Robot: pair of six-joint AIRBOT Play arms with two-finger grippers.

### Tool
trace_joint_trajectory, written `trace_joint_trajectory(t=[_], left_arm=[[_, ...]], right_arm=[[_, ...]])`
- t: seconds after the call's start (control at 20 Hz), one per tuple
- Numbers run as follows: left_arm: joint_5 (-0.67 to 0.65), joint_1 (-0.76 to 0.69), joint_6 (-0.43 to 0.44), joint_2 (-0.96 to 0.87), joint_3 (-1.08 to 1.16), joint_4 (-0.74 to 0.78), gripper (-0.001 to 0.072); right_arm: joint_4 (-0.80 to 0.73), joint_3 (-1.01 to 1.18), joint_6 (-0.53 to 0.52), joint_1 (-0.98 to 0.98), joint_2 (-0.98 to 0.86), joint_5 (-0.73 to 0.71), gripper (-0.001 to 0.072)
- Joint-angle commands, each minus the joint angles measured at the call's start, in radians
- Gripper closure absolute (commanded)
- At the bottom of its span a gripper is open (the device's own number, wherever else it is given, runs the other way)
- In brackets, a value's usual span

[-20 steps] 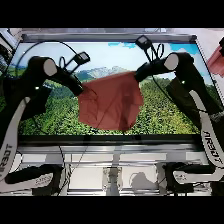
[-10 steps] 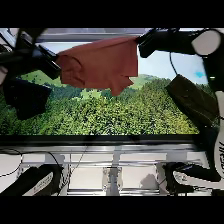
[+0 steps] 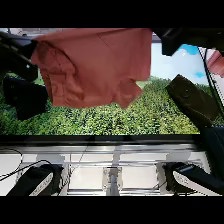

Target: Fold the clothes and pants, and hang the long-sleeved shirts on hangers.

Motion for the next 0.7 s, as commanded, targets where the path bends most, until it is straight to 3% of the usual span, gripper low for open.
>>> trace_joint_trajectory(t=[0.0, 0.2, 0.35, 0.5, 0.65], left_arm=[[-0.270, -0.003, 0.051, 0.001, 0.007, 0.225, 0.0693], [-0.555, 0.000, 0.080, -0.108, 0.006, 0.225, 0.0693], [-0.658, 0.002, 0.098, -0.216, 0.006, 0.224, 0.0693], [-0.687, 0.004, 0.134, -0.330, 0.006, 0.225, 0.0693], [-0.554, 0.011, 0.144, -0.438, 0.006, 0.226, 0.0693]], right_arm=[[-0.030, 0.082, 0.100, 0.000, 0.027, 0.248, 0.0704], [-0.085, 0.083, 0.123, 0.000, -0.010, 0.434, 0.0704], [-0.091, 0.083, 0.154, 0.000, -0.108, 0.489, 0.0704], [-0.097, 0.083, 0.166, 0.000, -0.239, 0.537, 0.0703], [-0.109, 0.083, 0.163, 0.000, -0.369, 0.460, 0.0703]])
